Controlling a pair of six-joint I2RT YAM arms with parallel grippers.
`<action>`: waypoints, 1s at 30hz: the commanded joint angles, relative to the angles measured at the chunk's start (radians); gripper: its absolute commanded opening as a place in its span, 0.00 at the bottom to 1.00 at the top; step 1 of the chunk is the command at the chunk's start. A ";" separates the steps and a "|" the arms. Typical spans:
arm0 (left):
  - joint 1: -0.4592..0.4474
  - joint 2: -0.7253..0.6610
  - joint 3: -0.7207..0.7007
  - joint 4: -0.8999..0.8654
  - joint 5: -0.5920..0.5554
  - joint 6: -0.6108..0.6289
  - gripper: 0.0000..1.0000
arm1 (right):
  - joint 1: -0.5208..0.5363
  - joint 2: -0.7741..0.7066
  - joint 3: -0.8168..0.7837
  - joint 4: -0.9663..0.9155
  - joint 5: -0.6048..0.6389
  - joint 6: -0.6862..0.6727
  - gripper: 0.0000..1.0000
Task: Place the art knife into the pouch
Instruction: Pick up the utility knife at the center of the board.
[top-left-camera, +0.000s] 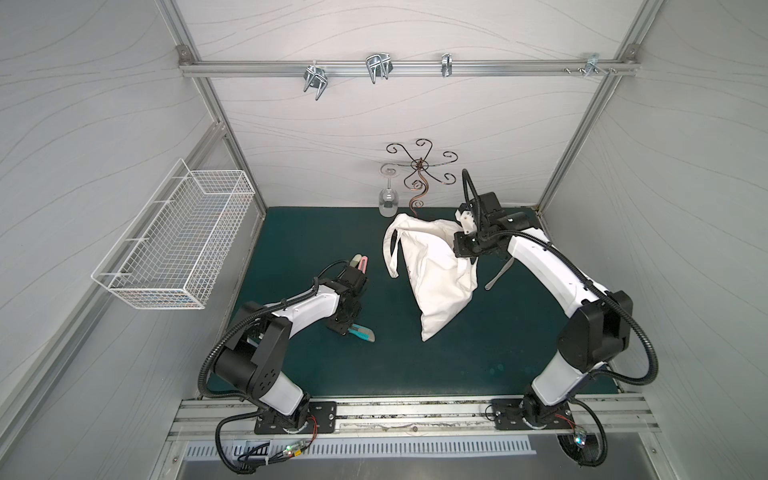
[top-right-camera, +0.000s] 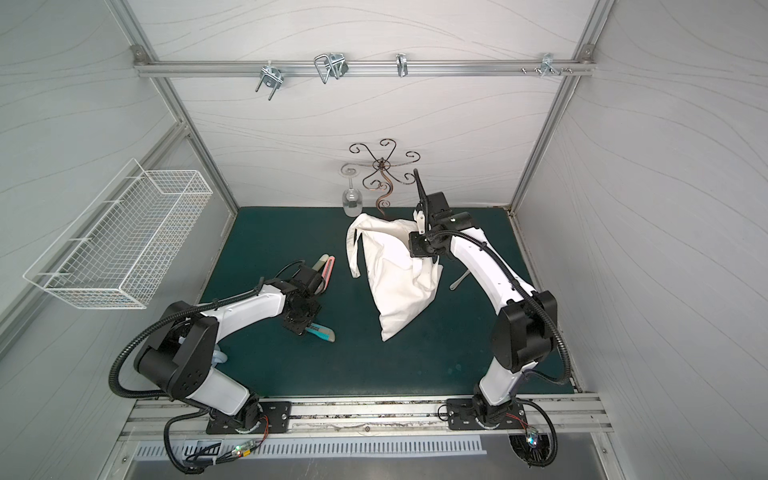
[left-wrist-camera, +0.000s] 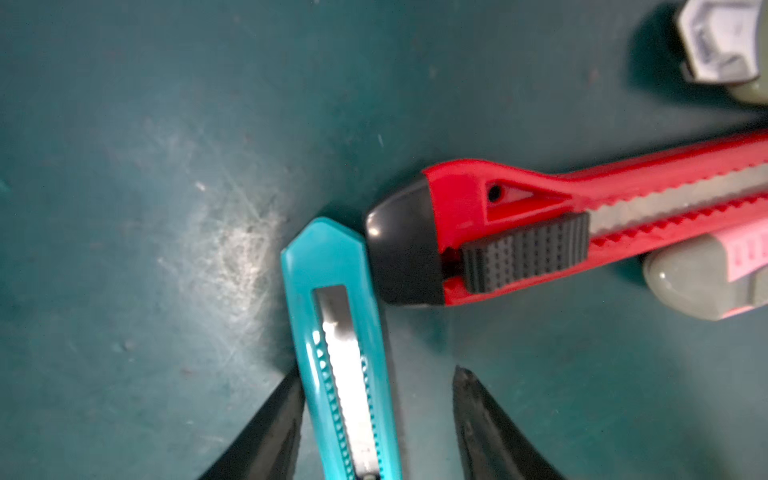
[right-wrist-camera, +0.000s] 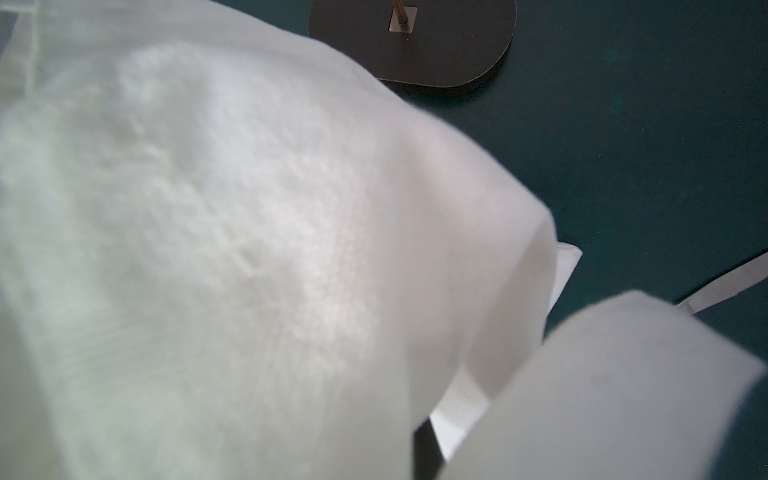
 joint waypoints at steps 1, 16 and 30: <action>0.003 0.022 -0.003 -0.011 0.002 -0.004 0.56 | 0.011 -0.005 -0.010 -0.027 -0.016 -0.018 0.00; 0.003 0.036 0.032 -0.115 0.025 0.011 0.48 | 0.011 -0.009 -0.027 -0.021 -0.025 -0.019 0.00; 0.001 0.093 0.106 -0.193 0.026 0.036 0.45 | 0.011 -0.027 -0.057 -0.002 -0.040 -0.019 0.00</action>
